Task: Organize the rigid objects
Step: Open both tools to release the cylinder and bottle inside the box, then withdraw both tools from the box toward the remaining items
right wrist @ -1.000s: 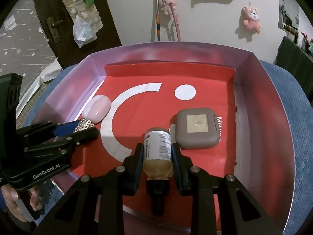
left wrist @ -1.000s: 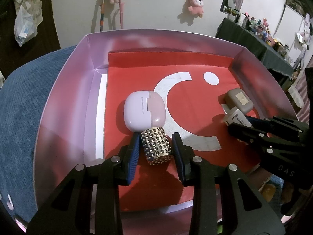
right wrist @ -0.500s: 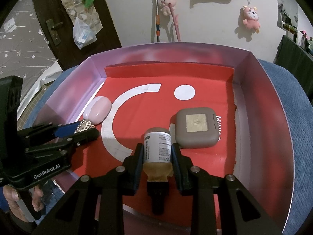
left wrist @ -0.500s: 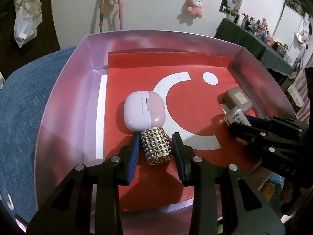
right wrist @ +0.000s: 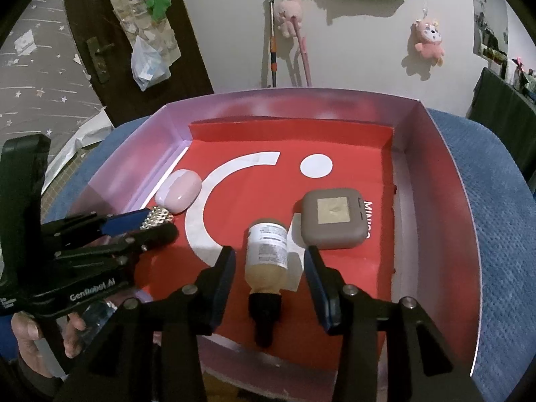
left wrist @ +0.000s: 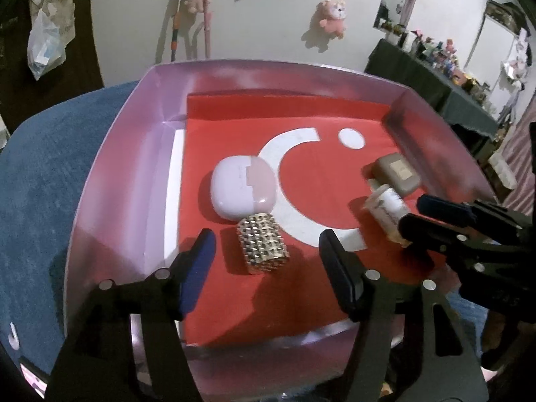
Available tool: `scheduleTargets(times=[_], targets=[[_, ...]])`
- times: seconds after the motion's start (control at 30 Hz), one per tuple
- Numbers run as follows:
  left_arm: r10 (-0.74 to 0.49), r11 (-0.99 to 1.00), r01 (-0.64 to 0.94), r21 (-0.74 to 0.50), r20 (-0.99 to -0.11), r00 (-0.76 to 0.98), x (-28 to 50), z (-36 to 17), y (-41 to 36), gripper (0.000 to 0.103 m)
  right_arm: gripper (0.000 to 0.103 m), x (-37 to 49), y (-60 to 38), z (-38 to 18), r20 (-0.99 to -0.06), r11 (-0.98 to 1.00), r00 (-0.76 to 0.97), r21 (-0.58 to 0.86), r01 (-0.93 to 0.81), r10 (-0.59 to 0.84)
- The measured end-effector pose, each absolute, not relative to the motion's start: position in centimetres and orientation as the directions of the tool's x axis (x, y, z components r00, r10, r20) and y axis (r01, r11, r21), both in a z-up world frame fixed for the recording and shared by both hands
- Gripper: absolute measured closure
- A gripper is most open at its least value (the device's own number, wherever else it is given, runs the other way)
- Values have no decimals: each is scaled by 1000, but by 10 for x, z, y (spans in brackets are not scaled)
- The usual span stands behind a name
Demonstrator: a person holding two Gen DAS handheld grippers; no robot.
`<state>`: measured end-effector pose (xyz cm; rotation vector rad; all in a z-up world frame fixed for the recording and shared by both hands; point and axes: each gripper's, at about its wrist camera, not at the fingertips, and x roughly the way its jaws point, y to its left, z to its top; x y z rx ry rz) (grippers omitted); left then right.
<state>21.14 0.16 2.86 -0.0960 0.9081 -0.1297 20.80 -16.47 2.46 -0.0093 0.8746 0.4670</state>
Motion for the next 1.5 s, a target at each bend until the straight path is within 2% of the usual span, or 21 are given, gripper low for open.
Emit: scheduleTargets(times=[0.1,0.27,0.33,0.5,0.63,0.7,0.8,0.9,1.0,1.43,1.5], targets=[[-121,993,73,-97,-769,627,208,33,-3,38,53,202,-166,29,-730,897,556,183,-402,397],[-133,991,74,-112,-762,634,202,38,-4,34,49,191,-169,37,-708,891,572,185,-414,413],[-144,989,76,-124,-756,639,199,40,-4,30,42,186,-170,40,-699,889,579,187,-419,420],[-154,988,88,-128,-741,654,189,47,-8,20,34,176,-173,47,-677,880,590,196,-433,441],[-149,989,93,-116,-725,672,179,53,-12,12,24,165,-177,53,-653,874,604,205,-441,457],[-138,990,87,-108,-716,685,174,56,-12,4,19,159,-179,56,-641,869,608,212,-446,469],[-128,992,76,-105,-702,701,167,60,-10,4,11,152,-181,60,-625,861,611,223,-457,486],[-134,990,72,-118,-693,708,160,63,-8,4,9,143,-183,65,-605,856,622,227,-463,497],[-135,990,74,-118,-687,714,153,65,-8,4,1,135,-185,70,-585,852,632,229,-471,508],[-144,989,96,-111,-615,775,115,72,-11,3,0,86,-188,87,-470,860,728,168,-482,500],[-132,991,89,-100,-610,781,109,72,-11,0,0,78,-187,88,-455,864,743,149,-481,492]])
